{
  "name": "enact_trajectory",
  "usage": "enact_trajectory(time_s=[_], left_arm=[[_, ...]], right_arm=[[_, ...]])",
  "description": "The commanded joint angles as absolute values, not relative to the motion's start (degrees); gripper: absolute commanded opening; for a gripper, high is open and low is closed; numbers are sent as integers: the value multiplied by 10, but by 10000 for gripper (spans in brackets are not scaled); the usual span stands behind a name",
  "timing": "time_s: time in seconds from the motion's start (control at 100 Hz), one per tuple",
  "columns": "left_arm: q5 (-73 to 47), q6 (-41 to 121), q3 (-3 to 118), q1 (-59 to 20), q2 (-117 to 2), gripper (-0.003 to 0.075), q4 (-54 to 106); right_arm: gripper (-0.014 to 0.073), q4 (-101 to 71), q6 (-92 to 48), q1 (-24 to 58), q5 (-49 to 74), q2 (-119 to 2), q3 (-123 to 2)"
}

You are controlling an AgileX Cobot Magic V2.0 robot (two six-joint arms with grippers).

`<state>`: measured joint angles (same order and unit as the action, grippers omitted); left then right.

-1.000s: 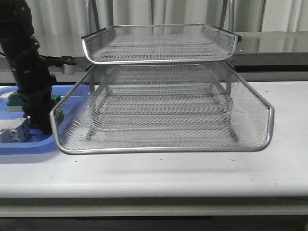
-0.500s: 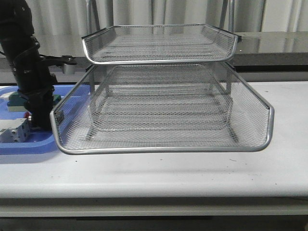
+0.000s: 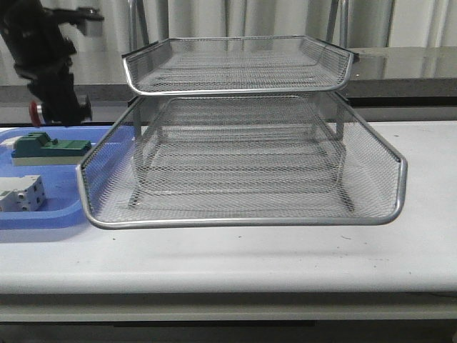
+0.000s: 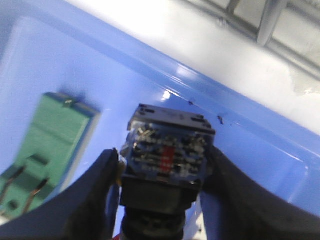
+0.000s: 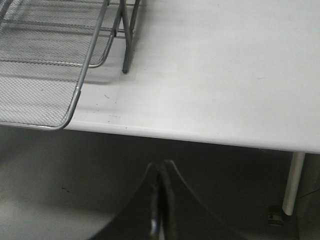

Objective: Place button on rack with both arms
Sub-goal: 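Grasp the red push button with the left gripper and lift it, then carry the button over the pulled-out tray and release it inside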

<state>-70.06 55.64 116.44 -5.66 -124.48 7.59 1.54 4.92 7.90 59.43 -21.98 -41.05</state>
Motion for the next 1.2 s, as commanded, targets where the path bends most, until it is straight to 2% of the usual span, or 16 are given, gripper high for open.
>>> enact_trajectory(time_s=[0.0,0.29,0.6,0.95,1.19], left_arm=[[-734,533,1185,-58,-1170,-20,88],[-734,486,1185,-95,-1070,-20,88],[-733,474,1155,-211,-1003,-20,87],[-733,446,1066,-349,-996,-20,59],[-733,446,1050,-390,-1024,-20,59]], right_arm=[[-70,22,46,79,561,-224,-429],[-70,22,46,79,561,-224,-429],[-70,22,46,79,561,-224,-429],[-70,22,46,79,561,-224,-429],[-70,22,46,79,561,-224,-429]])
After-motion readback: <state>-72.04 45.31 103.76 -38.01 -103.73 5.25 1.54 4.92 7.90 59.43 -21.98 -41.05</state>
